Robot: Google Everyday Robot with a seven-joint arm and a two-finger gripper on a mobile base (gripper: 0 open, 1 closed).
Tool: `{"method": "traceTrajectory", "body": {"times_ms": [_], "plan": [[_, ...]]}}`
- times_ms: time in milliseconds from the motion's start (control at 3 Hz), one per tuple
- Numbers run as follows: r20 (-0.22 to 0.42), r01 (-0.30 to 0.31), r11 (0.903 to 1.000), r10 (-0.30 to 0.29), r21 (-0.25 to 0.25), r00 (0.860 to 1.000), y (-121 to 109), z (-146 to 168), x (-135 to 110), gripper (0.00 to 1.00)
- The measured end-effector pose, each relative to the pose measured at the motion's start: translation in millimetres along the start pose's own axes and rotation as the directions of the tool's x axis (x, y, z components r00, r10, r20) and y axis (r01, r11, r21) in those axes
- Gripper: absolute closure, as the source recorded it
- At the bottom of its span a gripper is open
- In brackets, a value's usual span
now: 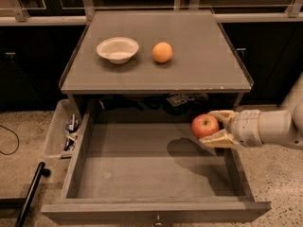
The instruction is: Place apple into top drawer
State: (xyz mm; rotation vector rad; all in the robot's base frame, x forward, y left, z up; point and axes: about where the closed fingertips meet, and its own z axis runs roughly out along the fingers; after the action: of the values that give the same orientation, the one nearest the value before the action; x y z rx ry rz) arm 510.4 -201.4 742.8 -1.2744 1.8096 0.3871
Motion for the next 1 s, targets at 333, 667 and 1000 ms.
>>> {"method": "traceTrajectory", "body": {"times_ms": [333,667,1000], "plan": [[-0.001,-0.001,0.9997,0.001,-0.025,1.0,3.2,18.3,0.2,1.0],[-0.031,-0.021,0.9965,0.019,-0.081,0.999,20.2,60.8,7.2,1.0],[-0.065,-0.028,0.9911,0.02,-0.13,0.998,35.3,96.6,17.5,1.0]]}}
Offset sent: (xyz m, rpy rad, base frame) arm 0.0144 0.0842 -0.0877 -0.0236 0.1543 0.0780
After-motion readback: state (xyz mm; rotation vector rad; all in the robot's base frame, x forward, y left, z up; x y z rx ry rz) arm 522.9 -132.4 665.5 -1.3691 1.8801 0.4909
